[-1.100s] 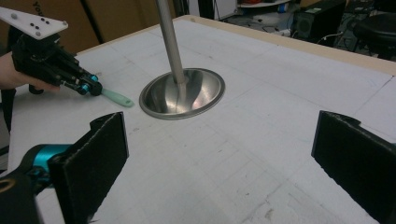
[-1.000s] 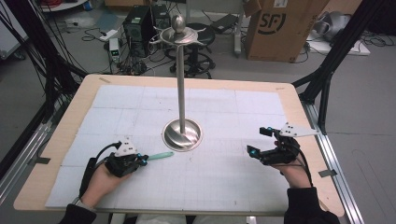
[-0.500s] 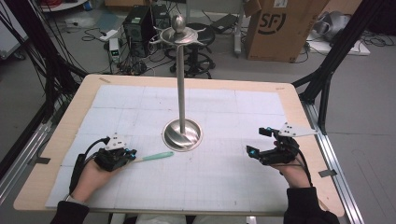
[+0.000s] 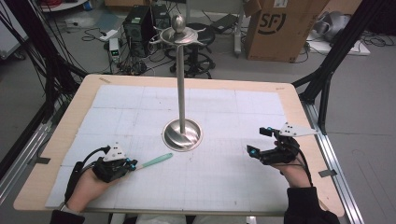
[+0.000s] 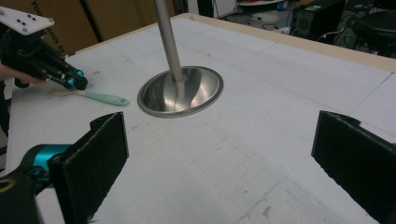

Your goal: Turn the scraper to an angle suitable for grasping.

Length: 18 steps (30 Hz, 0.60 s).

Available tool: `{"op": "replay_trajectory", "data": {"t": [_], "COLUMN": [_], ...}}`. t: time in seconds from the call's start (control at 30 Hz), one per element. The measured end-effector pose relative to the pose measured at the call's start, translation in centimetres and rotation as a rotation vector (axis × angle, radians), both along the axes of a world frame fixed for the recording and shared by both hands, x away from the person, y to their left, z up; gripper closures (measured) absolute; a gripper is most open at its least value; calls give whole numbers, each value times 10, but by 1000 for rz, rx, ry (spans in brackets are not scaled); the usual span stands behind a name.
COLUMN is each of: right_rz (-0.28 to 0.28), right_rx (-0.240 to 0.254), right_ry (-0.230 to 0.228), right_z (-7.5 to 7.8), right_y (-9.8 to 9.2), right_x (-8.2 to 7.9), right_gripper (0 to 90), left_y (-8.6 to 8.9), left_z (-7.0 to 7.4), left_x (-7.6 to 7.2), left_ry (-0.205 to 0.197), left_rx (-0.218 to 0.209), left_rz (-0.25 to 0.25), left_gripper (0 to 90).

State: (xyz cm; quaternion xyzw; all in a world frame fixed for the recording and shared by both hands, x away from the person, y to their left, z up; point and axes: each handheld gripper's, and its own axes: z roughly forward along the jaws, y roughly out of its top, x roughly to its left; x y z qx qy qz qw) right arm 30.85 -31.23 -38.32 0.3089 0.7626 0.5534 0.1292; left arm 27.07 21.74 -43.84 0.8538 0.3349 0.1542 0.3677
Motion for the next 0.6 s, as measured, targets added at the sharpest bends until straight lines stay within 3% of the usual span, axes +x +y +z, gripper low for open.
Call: {"op": "replay_trajectory", "data": {"t": [0.23, 0.33, 0.53, 0.6], "right_rz": [-1, -1, -3, 2], "right_rx": [2, 9, 27, 31], "right_ry": [0, -3, -9, -13], "right_z": [0, 1, 1, 3], "right_y": [0, -1, -3, -2], "right_x": [0, -1, 2, 2], "right_gripper": [28, 28, 28, 28], "left_y": [2, 2, 9, 11], "left_z": [20, 33, 63, 72], "left_x": [3, 3, 10, 15], "left_ry": [-33, -52, -129, -160], "left_rx": [-156, -224, -401, -430], "left_rz": [-44, -39, -43, -26], "left_gripper": [897, 876, 717, 667]}}
